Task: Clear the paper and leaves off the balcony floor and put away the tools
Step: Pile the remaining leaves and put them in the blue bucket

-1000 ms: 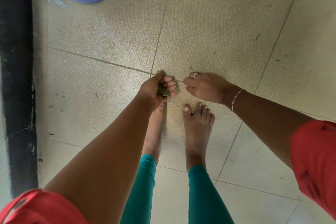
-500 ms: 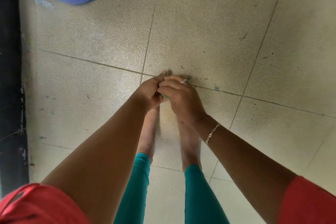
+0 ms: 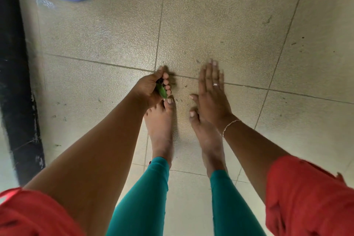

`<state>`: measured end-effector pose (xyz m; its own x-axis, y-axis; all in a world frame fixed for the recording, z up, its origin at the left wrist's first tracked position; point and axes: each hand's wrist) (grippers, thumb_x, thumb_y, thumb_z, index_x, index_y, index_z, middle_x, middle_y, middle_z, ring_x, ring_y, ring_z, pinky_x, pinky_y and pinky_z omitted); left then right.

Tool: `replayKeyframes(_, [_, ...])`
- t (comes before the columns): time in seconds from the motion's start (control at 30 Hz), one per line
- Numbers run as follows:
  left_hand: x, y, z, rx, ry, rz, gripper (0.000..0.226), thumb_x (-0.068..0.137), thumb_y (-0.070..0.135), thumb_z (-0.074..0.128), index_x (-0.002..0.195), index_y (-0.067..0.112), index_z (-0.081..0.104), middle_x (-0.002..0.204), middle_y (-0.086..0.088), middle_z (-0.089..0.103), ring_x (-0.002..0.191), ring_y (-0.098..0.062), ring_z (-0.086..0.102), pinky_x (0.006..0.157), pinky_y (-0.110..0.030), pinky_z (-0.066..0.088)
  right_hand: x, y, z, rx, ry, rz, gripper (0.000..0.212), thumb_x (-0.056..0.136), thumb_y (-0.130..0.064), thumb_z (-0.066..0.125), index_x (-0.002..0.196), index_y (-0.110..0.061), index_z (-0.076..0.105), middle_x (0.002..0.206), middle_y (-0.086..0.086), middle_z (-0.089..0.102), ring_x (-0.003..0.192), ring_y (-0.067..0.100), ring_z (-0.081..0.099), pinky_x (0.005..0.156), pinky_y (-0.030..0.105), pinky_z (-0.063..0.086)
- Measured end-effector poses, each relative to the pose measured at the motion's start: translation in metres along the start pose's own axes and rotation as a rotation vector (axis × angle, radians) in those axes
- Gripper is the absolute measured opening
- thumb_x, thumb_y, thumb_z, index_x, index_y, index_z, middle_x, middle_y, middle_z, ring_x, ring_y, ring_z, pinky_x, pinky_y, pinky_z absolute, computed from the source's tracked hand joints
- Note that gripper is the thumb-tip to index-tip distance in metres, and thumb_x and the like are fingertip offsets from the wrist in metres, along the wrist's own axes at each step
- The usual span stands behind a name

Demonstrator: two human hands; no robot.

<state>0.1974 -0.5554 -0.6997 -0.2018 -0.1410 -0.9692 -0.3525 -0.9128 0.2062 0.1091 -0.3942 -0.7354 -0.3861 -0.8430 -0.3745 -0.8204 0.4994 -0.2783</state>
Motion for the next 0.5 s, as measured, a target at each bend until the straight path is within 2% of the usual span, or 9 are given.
replayKeyframes(0.17, [0.002, 0.000, 0.001, -0.039, -0.008, 0.008, 0.027, 0.098, 0.027, 0.044, 0.075, 0.016, 0.056, 0.052, 0.006, 0.048, 0.046, -0.008, 0.042, 0.045, -0.015, 0.041, 0.009, 0.044, 0.001, -0.215, 0.128, -0.631, 0.042, 0.099, -0.006, 0.027, 0.139, 0.002, 0.034, 0.147, 0.017, 0.034, 0.137, 0.029, 0.032, 0.114, 0.041, 0.026])
replayKeyframes(0.27, [0.004, -0.001, 0.006, -0.015, -0.023, 0.000, 0.034, 0.099, 0.028, 0.042, 0.070, 0.014, 0.052, 0.048, 0.004, 0.047, 0.042, -0.009, 0.044, 0.046, -0.015, 0.041, 0.030, 0.065, -0.017, -0.248, 0.248, -0.832, 0.040, 0.100, -0.003, 0.024, 0.123, 0.001, 0.056, 0.128, 0.014, 0.058, 0.119, 0.029, 0.055, 0.102, 0.038, 0.044])
replayKeyframes(0.3, [0.005, 0.000, 0.009, -0.004, -0.030, -0.003, 0.037, 0.099, 0.029, 0.041, 0.067, 0.013, 0.050, 0.047, 0.003, 0.047, 0.041, -0.009, 0.044, 0.046, -0.016, 0.041, 0.018, 0.049, -0.013, -0.201, 0.199, -0.702, 0.041, 0.100, -0.008, 0.025, 0.116, -0.001, 0.062, 0.119, 0.012, 0.064, 0.111, 0.028, 0.060, 0.097, 0.038, 0.047])
replayKeyframes(0.33, [0.006, -0.001, 0.012, -0.001, -0.037, -0.007, 0.038, 0.100, 0.029, 0.040, 0.066, 0.013, 0.049, 0.046, 0.003, 0.047, 0.040, -0.009, 0.045, 0.046, -0.016, 0.041, -0.006, 0.026, -0.003, -0.115, 0.067, -0.434, 0.045, 0.101, -0.018, 0.024, 0.110, -0.004, 0.066, 0.111, 0.009, 0.068, 0.104, 0.027, 0.063, 0.094, 0.039, 0.047])
replayKeyframes(0.37, [0.006, -0.001, 0.016, -0.004, -0.042, -0.011, 0.039, 0.100, 0.029, 0.040, 0.066, 0.013, 0.048, 0.045, 0.003, 0.048, 0.039, -0.009, 0.045, 0.047, -0.017, 0.041, -0.040, -0.007, 0.009, 0.073, -0.107, -0.173, 0.050, 0.098, -0.029, 0.024, 0.105, -0.007, 0.068, 0.106, 0.008, 0.070, 0.099, 0.026, 0.065, 0.093, 0.039, 0.046])
replayKeyframes(0.4, [0.007, -0.002, 0.019, -0.009, -0.043, -0.013, 0.039, 0.100, 0.029, 0.040, 0.066, 0.012, 0.048, 0.044, 0.003, 0.048, 0.039, -0.009, 0.046, 0.047, -0.017, 0.041, -0.061, -0.029, 0.020, 0.248, -0.186, -0.036, 0.051, 0.095, -0.035, 0.026, 0.100, -0.009, 0.070, 0.100, 0.006, 0.071, 0.094, 0.026, 0.066, 0.092, 0.039, 0.045])
replayKeyframes(0.43, [0.007, -0.003, 0.021, -0.015, -0.045, -0.015, 0.039, 0.100, 0.029, 0.040, 0.066, 0.012, 0.049, 0.043, 0.003, 0.048, 0.038, -0.008, 0.046, 0.048, -0.017, 0.041, -0.063, -0.037, 0.019, 0.352, -0.260, 0.024, 0.048, 0.093, -0.035, 0.030, 0.094, -0.010, 0.072, 0.095, 0.006, 0.072, 0.089, 0.025, 0.067, 0.089, 0.040, 0.047])
replayKeyframes(0.47, [0.009, -0.003, 0.023, -0.019, -0.046, -0.017, 0.040, 0.100, 0.030, 0.040, 0.066, 0.012, 0.049, 0.043, 0.003, 0.049, 0.038, -0.008, 0.047, 0.047, -0.017, 0.042, -0.054, -0.028, 0.015, 0.303, -0.310, -0.046, 0.041, 0.091, -0.030, 0.035, 0.086, -0.011, 0.071, 0.088, 0.005, 0.072, 0.081, 0.026, 0.067, 0.082, 0.040, 0.051])
replayKeyframes(0.5, [0.009, -0.004, 0.025, -0.023, -0.047, -0.020, 0.040, 0.100, 0.030, 0.040, 0.066, 0.012, 0.050, 0.043, 0.003, 0.049, 0.038, -0.008, 0.047, 0.047, -0.017, 0.043, -0.033, -0.009, 0.013, 0.166, -0.234, -0.141, 0.036, 0.091, -0.020, 0.037, 0.079, -0.011, 0.069, 0.080, 0.005, 0.070, 0.072, 0.026, 0.065, 0.069, 0.038, 0.055])
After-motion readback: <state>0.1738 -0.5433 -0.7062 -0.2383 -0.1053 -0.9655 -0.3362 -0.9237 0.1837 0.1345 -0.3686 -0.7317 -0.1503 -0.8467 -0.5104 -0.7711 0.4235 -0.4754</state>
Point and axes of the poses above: each hand's wrist, its own x-axis towards the middle knuckle, its own z-axis out of the palm, y = z × x
